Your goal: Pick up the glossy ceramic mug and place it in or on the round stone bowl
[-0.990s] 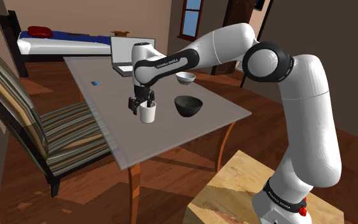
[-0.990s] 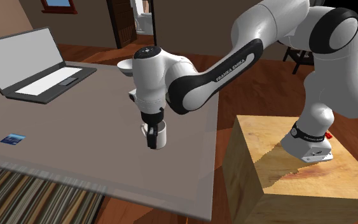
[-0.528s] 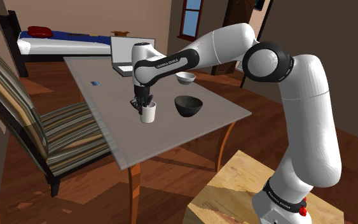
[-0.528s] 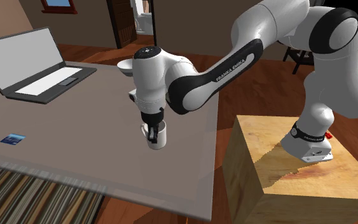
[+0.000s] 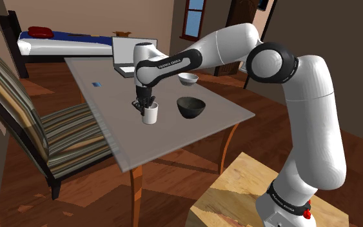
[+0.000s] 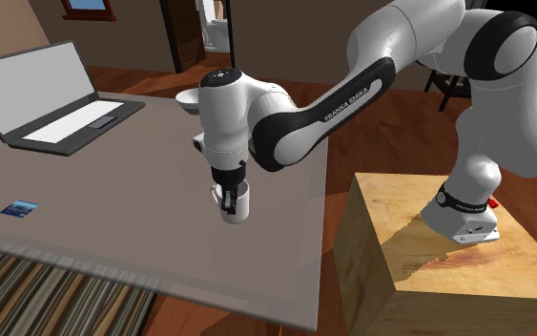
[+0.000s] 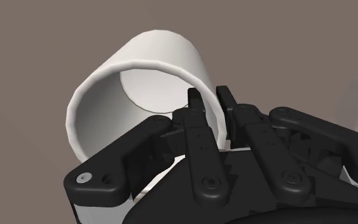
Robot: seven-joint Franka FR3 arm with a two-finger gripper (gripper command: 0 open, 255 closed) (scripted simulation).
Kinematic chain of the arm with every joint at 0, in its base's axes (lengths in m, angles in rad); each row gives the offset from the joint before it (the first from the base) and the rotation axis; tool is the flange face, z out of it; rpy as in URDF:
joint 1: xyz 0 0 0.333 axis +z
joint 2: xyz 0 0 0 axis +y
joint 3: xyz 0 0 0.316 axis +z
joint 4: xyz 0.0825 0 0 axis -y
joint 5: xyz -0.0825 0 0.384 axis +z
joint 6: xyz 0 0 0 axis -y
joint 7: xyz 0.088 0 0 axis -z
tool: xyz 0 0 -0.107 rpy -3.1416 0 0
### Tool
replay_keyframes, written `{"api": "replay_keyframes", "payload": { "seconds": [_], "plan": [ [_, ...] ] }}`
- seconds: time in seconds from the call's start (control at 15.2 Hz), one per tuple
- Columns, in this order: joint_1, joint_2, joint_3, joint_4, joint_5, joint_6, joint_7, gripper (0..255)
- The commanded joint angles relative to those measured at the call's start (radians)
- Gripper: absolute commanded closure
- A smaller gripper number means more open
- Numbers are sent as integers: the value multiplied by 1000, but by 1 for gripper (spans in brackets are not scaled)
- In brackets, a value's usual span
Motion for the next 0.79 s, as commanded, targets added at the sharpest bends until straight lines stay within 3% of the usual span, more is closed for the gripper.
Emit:
{"api": "replay_keyframes", "payload": {
  "seconds": [0.0,0.73],
  "plan": [
    [-1,-8,1,9,2,-16,-3,255],
    [0,-48,6,95,14,-141,-18,255]
  ]
}}
